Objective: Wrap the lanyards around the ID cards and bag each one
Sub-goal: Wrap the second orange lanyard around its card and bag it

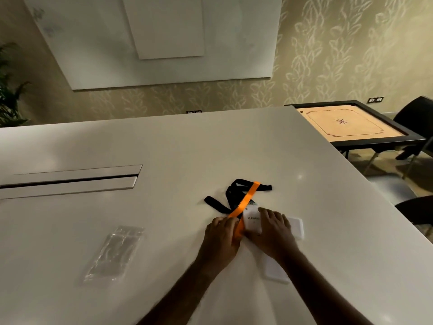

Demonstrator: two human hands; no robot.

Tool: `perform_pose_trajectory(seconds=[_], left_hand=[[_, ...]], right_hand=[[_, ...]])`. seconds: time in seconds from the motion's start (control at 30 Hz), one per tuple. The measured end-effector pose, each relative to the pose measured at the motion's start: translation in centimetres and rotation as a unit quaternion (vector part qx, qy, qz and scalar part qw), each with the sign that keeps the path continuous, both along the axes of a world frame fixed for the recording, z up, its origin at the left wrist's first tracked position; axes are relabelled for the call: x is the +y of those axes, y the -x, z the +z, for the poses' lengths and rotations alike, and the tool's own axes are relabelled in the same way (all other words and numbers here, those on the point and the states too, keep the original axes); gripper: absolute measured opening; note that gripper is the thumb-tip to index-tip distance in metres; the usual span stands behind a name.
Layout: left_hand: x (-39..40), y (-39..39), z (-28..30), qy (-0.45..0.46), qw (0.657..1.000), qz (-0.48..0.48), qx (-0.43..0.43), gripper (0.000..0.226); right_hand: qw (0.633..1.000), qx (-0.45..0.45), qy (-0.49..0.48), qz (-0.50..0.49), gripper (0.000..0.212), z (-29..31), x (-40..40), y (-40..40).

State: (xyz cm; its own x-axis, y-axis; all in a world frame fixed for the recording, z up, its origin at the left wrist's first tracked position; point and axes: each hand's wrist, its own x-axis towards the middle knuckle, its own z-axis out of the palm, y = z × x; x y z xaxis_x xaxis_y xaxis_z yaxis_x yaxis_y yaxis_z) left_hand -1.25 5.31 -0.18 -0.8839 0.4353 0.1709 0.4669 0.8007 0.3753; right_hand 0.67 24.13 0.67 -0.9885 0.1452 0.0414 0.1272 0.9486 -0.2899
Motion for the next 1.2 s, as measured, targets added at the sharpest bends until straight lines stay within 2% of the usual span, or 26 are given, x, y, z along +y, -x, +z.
perform_pose_trajectory(seconds=[0.1, 0.23, 0.43, 0.5, 0.6, 0.77, 0.9, 1.0, 1.1, 1.2], left_hand=[[-0.3, 0.0, -0.1, 0.000, 1.000, 0.003, -0.014, 0.052], [-0.8, 0.1, 0.2, -0.015, 1.000, 0.007, -0.023, 0.052], [-2.0, 0.5, 0.6, -0.062, 0.997, 0.034, -0.041, 0.049], [-2.4, 0.9, 0.8, -0.060, 0.996, 0.039, -0.055, 0.048], [-3.0, 1.4, 1.4, -0.056, 0.995, 0.044, -0.070, 0.044], [-3.8, 1.4, 2.4, -0.107, 0.990, 0.076, -0.062, 0.033], [-3.6, 0.8, 3.5, -0.169, 0.981, 0.087, -0.041, 0.033], [-3.0, 0.5, 5.4, -0.270, 0.959, 0.077, -0.049, 0.036], [-2.4, 0.2, 7.4, -0.377, 0.920, 0.053, -0.096, 0.044], [-2.8, 0.2, 8.8, -0.392, 0.910, 0.049, -0.123, 0.032]], right_hand=[[0.998, -0.013, -0.052, 0.012, 0.099, 0.0, 0.0, -0.2], [0.994, -0.003, -0.103, 0.027, 0.074, 0.7, -0.2, -0.5], [0.988, 0.130, -0.079, 0.022, 0.023, 1.9, 0.1, -0.5], [0.984, 0.156, -0.086, 0.013, 0.015, 2.6, 0.5, -0.1], [0.984, 0.151, -0.095, 0.002, 0.028, 4.2, 1.0, 0.4], [0.981, 0.174, 0.067, -0.052, 0.027, 7.1, 1.1, 0.7], [0.969, 0.191, 0.150, -0.052, 0.037, 9.6, 0.1, 0.4], [0.961, 0.202, 0.188, -0.032, 0.044, 11.5, -1.2, 0.0], [0.954, 0.210, 0.214, 0.014, 0.043, 13.2, -2.6, -0.3], [0.949, 0.186, 0.249, 0.058, 0.034, 14.2, -3.4, -0.2]])
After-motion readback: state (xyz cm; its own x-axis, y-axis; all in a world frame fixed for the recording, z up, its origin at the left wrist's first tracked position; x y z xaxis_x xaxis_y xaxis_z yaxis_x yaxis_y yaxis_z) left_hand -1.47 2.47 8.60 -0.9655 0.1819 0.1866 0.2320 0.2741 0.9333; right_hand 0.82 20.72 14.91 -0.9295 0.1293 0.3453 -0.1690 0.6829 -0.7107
